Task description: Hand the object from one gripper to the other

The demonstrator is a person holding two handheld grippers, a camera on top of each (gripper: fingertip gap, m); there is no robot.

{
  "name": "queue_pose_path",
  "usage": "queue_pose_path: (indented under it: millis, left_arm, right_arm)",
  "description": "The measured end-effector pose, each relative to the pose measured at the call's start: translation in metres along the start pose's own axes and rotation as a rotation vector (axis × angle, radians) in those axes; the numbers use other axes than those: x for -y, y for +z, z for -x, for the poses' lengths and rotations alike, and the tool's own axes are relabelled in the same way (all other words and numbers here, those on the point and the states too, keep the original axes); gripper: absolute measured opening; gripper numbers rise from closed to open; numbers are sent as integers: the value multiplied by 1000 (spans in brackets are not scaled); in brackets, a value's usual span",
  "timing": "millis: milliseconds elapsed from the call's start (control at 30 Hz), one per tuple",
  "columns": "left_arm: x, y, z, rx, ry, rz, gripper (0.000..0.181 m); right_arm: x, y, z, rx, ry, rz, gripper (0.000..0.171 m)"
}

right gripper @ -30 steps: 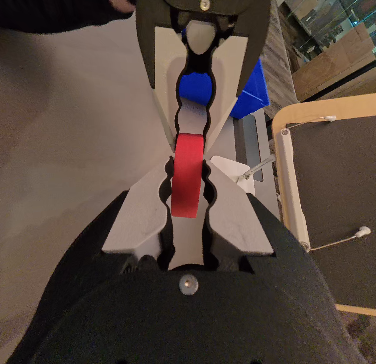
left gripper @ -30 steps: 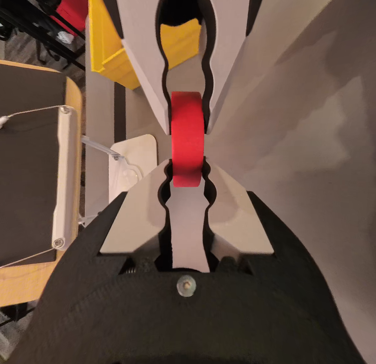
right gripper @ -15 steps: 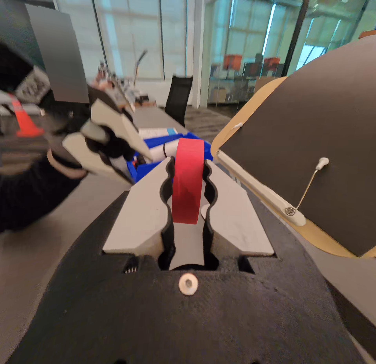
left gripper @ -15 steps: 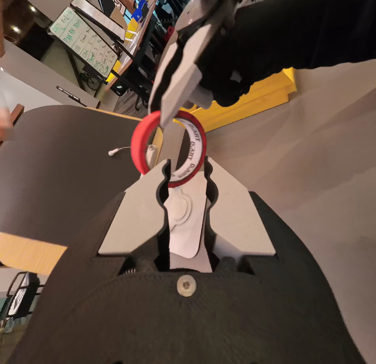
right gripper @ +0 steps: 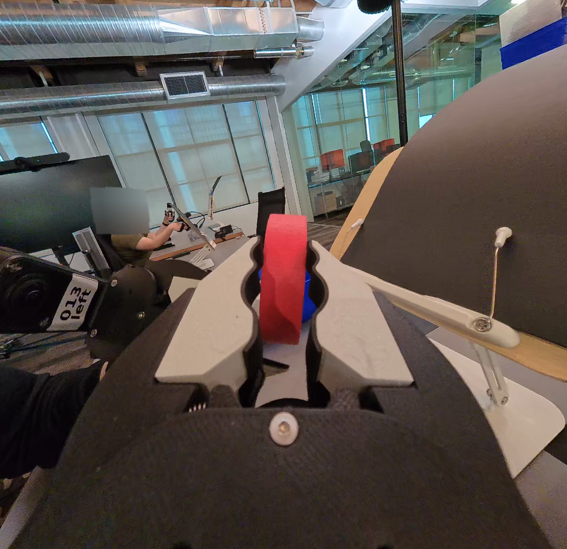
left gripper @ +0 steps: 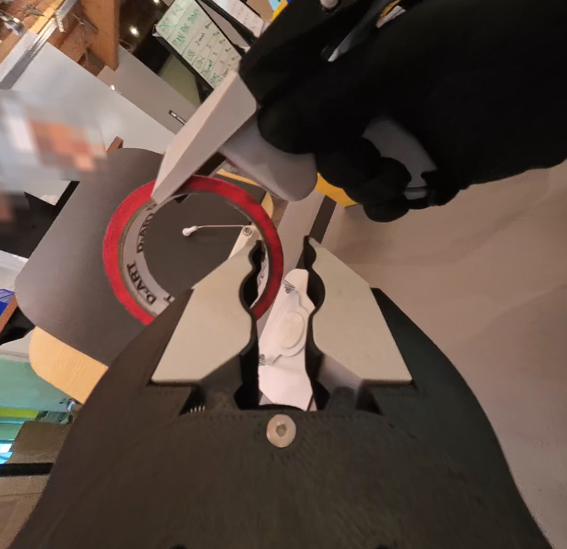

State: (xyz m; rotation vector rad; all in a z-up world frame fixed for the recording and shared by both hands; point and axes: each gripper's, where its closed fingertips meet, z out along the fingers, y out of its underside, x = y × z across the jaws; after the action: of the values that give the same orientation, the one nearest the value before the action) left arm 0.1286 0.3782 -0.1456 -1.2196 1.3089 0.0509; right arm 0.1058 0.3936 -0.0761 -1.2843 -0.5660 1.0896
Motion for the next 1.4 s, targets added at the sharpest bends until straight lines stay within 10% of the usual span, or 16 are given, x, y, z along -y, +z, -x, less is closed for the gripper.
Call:
queue_pose_path:
  millis: [300, 500, 1000, 1400]
  left_arm:
    - [-3, -4, 9, 41, 12, 4, 8]
    - [-5, -14, 12, -96, -129, -28, 8]
    - [-6, -83, -11, -900, -712, -175, 7]
    - [-3, -114, -35, -1203, -732, -242, 8]
  right_arm:
    - [3, 0, 1, 4, 2, -25, 26]
    - [14, -8, 1, 28, -85, 13, 58]
    - [-48, -10, 52, 10, -1570, 511, 48]
    - [-77, -13, 71, 192, -1503, 567, 40]
